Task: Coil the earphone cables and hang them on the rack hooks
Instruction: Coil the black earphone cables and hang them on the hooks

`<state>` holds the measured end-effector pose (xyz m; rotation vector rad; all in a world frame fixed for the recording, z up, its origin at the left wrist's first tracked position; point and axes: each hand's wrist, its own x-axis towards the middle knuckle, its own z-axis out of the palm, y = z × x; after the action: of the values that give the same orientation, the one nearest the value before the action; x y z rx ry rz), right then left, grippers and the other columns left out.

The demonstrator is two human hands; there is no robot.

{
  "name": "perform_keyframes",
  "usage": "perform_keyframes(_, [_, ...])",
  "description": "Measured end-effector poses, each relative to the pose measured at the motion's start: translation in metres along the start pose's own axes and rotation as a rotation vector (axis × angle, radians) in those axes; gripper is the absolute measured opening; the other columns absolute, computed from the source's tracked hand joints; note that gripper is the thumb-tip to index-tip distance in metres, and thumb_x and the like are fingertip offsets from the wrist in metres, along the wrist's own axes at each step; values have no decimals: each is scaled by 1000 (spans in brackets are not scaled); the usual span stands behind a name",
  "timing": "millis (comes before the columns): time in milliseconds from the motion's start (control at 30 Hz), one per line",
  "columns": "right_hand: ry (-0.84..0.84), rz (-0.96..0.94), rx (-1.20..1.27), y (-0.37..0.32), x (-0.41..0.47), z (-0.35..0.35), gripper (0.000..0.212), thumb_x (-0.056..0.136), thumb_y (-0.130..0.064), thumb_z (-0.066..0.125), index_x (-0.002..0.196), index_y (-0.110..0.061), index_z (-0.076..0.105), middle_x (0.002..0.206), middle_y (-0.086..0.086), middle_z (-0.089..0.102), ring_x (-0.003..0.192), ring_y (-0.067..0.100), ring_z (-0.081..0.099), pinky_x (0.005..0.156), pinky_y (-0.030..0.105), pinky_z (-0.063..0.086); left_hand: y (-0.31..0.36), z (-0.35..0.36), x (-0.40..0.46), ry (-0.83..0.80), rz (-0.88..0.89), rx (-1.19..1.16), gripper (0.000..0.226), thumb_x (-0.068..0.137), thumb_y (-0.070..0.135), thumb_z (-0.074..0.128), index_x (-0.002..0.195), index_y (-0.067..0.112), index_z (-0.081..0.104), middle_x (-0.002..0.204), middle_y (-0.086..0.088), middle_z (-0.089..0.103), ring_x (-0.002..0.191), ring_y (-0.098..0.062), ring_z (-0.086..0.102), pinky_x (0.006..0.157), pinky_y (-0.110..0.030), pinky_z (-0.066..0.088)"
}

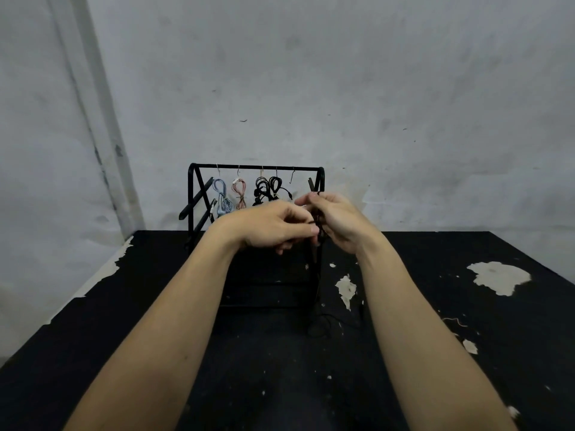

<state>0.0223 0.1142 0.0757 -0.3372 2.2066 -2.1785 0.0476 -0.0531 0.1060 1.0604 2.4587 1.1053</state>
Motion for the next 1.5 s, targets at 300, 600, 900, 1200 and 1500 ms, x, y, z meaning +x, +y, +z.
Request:
perform_keyframes(300, [-371, 159, 0, -4, -17, 0, 78, 96, -68, 27, 86, -1, 67, 58, 10, 47, 52, 22, 50, 64, 32, 44, -15, -21, 11, 396, 114, 25, 32, 96, 37, 60, 82, 10, 69, 74, -21, 60, 70, -12, 53, 71, -31, 43])
perform_keyframes(600, [-468, -68, 334, -27, -25, 1, 34, 105, -29, 39, 82, -13, 57, 56, -5, 32, 45, 8, 30, 47, 22, 23, -41, 17, 32, 393, 184, -524, 31, 104, 27, 42, 89, 6, 60, 79, -15, 49, 66, -18, 44, 63, -24, 39])
perform_keyframes(900, [-188, -112, 422, -44, -15, 1, 27, 107, -21, 37, 93, -10, 57, 49, -10, 29, 41, 6, 26, 48, 23, 15, -46, 60, 33, 18, 2, -352, 29, 106, 15, 38, 83, 11, 55, 69, 0, 53, 63, -9, 53, 66, -15, 44])
perform_keyframes(1200, [25, -102, 323, -22, -1, -11, 27, 108, -22, 38, 94, -8, 58, 53, -7, 34, 43, 8, 31, 43, 20, 26, -21, 31, 14, -184, 11, 0, 23, 103, 24, 48, 94, 12, 66, 79, 0, 72, 83, -14, 63, 95, -40, 44])
perform_keyframes(1500, [168, -56, 147, -9, 4, -15, 29, 108, -20, 39, 93, -6, 59, 54, -5, 42, 46, 11, 38, 48, 22, 32, 6, 1, -9, -81, 98, -293, 26, 99, 22, 55, 84, 4, 67, 59, -8, 62, 66, -26, 65, 99, -57, 48])
